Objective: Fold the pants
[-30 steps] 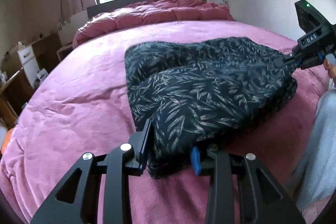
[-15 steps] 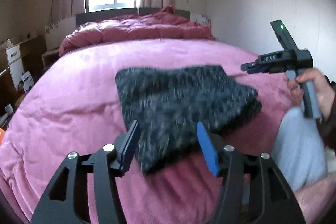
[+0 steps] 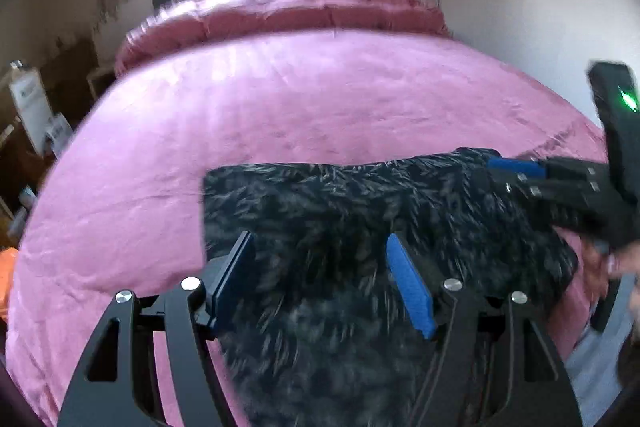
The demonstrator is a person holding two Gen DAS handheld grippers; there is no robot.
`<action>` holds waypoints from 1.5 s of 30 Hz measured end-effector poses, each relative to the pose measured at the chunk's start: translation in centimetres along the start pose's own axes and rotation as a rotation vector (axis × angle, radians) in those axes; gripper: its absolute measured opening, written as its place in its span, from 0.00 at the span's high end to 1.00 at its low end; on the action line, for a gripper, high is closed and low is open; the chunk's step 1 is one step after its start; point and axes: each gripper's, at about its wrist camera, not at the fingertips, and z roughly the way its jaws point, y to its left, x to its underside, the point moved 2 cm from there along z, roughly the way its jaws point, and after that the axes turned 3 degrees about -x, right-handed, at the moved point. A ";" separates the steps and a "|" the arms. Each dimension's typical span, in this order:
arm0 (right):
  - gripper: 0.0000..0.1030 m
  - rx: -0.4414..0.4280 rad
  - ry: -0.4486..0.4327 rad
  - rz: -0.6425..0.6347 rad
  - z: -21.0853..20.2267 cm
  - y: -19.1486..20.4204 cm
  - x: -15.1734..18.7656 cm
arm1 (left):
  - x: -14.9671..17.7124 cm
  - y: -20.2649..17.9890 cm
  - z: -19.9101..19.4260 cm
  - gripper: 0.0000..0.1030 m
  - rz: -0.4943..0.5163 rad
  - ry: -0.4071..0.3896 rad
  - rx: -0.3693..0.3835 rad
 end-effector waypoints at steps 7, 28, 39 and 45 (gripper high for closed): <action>0.76 -0.015 0.109 0.117 4.6 -2.9 -0.3 | -1.2 0.6 7.5 0.16 -0.055 0.092 -0.039; 0.61 0.041 0.024 0.106 0.2 -1.7 1.9 | 2.1 -0.9 5.5 0.13 -0.001 0.018 -0.135; 0.61 0.095 0.036 0.234 -2.6 -1.6 6.1 | 4.8 -0.2 3.3 0.13 -0.083 -0.002 -0.078; 0.61 0.056 0.068 0.372 -4.7 -2.8 8.2 | 7.3 0.1 0.3 0.12 -0.096 -0.028 -0.037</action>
